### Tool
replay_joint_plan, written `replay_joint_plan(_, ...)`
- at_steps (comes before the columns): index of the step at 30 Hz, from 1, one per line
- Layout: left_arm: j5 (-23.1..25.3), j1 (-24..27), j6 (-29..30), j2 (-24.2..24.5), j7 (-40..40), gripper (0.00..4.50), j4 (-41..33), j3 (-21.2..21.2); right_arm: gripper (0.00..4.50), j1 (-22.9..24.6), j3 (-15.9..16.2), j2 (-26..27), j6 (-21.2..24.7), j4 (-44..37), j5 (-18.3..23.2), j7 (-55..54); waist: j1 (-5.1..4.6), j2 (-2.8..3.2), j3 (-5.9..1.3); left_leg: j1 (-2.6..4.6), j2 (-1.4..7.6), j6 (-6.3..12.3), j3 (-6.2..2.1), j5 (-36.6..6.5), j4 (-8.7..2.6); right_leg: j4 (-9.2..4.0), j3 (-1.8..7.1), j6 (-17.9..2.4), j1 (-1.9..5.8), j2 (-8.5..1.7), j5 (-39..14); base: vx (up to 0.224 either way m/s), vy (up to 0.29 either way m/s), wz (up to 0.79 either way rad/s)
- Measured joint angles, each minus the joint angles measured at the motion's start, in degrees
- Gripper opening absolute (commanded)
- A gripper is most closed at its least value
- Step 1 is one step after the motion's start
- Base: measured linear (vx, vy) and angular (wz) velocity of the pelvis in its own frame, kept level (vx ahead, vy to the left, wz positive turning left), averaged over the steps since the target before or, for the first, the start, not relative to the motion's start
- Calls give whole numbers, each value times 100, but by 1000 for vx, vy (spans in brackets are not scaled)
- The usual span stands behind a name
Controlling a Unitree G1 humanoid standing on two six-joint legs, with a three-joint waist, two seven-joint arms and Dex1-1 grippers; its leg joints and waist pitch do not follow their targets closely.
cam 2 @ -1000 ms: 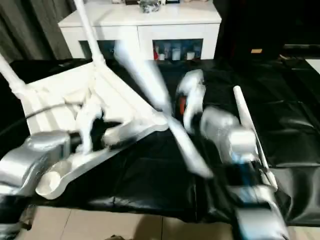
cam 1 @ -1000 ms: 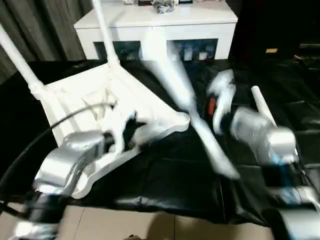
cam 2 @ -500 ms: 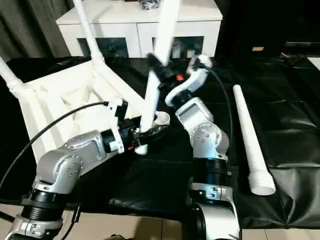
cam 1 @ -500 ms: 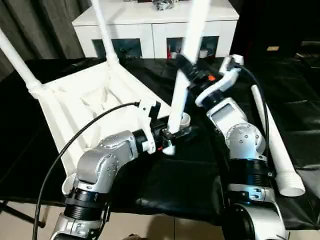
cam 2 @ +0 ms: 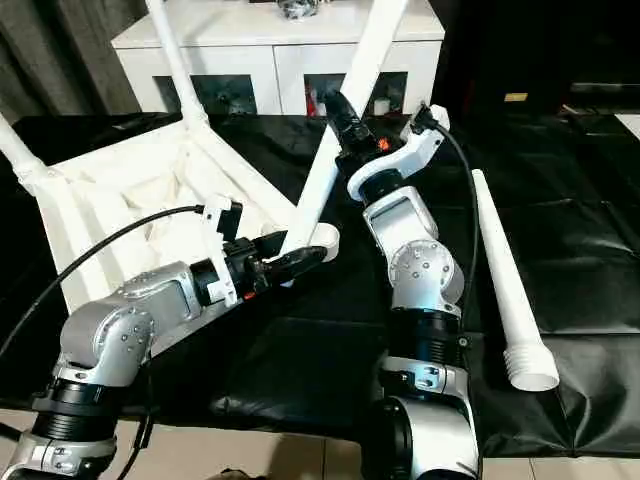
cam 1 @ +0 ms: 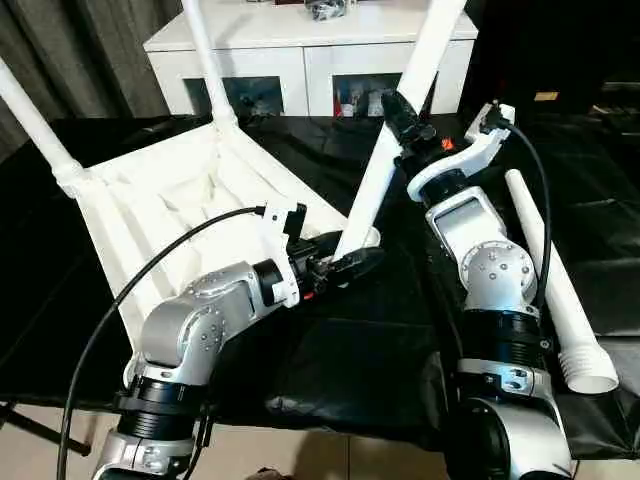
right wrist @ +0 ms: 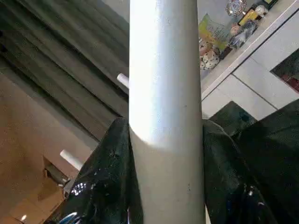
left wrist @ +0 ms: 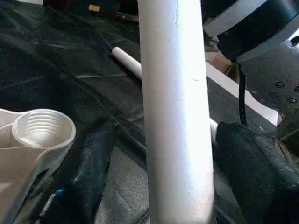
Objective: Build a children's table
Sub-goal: Insert table leg to table base
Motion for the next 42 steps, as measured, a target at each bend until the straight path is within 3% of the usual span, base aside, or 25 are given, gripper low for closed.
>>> replay_joint_plan(16, -417, -17, 223, 152, -37, 204, -12, 376, 157, -28, 3, -39, -132, 134, 4, -147, -71, 2, 1, 0, 0, 0, 0, 0, -2, 0, -2, 0, 0, 0, 0, 0, 0, 0)
replay_joint_plan(18, -482, -44, 225, 239, -51, 186, -68, 465, 213, -29, 0, -41, -148, 198, -1, -155, -78, 4, 2, 0, 0, 0, -1, 0, -3, 0, -2, 0, 0, 0, 0, 0, 0, 0)
replay_joint_plan(23, -575, -52, 235, 483, -83, 151, -122, 672, 245, -29, -66, -58, -156, 212, 33, -154, -82, 6, 3, 0, 0, 0, -1, 0, -5, -1, -3, 1, -1, 0, -1, 0, 0, 0)
replay_joint_plan(29, -683, -92, 239, 710, -182, 92, -124, 856, 314, -29, -142, -122, -145, 213, 218, -148, -67, 6, 3, -1, -1, 0, -1, 0, -4, -2, -3, 1, 0, -1, -1, 0, 0, 0)
replay_joint_plan(35, -593, -56, 212, 614, -175, 57, -126, 579, 348, -29, -173, -135, -207, 271, 205, -151, -72, 7, 3, -1, 0, 0, -1, 0, -5, -1, -4, 1, 0, -1, -1, 0, 0, 0)
replay_joint_plan(36, -541, -48, 177, 580, -161, 28, -117, 516, 367, -29, -169, -135, -215, 278, 200, -151, -73, 7, 4, -1, 0, -1, -1, 0, -5, -1, -4, 1, 0, -1, -1, 0, 0, 0)
replay_joint_plan(42, -260, -72, -111, 607, 120, 4, 174, 513, 355, -19, -142, -142, -241, 281, 135, -148, -88, 7, 4, -1, 0, -1, -1, 0, -6, -1, -5, 1, -1, -1, -1, 0, 0, 0)
